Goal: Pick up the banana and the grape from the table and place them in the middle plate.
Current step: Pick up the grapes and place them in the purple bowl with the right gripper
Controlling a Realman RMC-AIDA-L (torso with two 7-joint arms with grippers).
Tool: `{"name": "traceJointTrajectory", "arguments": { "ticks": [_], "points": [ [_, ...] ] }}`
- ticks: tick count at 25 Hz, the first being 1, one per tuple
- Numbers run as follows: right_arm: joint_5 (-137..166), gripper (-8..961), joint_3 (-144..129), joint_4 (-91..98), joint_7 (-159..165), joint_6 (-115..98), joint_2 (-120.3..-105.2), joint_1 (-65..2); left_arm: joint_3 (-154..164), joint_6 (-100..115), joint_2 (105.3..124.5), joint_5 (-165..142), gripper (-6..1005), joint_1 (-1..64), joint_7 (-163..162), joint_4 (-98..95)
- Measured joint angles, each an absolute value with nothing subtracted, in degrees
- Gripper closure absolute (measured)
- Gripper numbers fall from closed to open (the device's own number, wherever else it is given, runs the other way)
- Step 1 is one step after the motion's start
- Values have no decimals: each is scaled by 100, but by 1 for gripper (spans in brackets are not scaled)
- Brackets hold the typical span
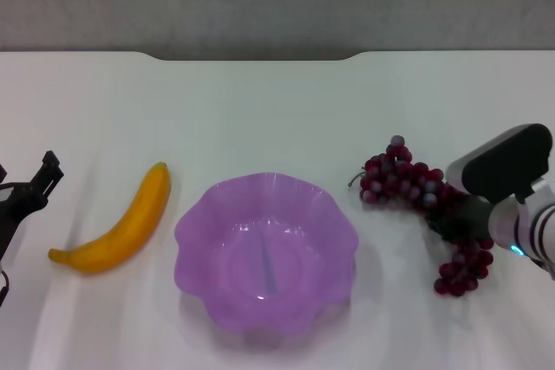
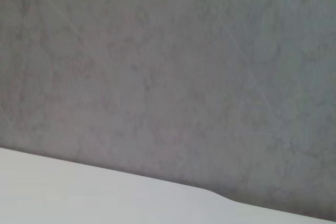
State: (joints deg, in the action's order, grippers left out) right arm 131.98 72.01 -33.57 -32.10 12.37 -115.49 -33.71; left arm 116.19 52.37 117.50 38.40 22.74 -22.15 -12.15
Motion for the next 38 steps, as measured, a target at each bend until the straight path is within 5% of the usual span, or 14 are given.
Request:
{"name": "traceJointTrajectory", "arguments": {
  "ticks": [9,38],
  "points": [
    [13141,538,7117,-3435,-3210,954,-11550,-3193,11619,5238,11751,3848,109,2276,-2215,-1204],
    [12700,593,6153,-3704,-3210,-368,-11540,-2742,11618,5239,11745,3884,108,2267,-2217,-1206]
  ]
}}
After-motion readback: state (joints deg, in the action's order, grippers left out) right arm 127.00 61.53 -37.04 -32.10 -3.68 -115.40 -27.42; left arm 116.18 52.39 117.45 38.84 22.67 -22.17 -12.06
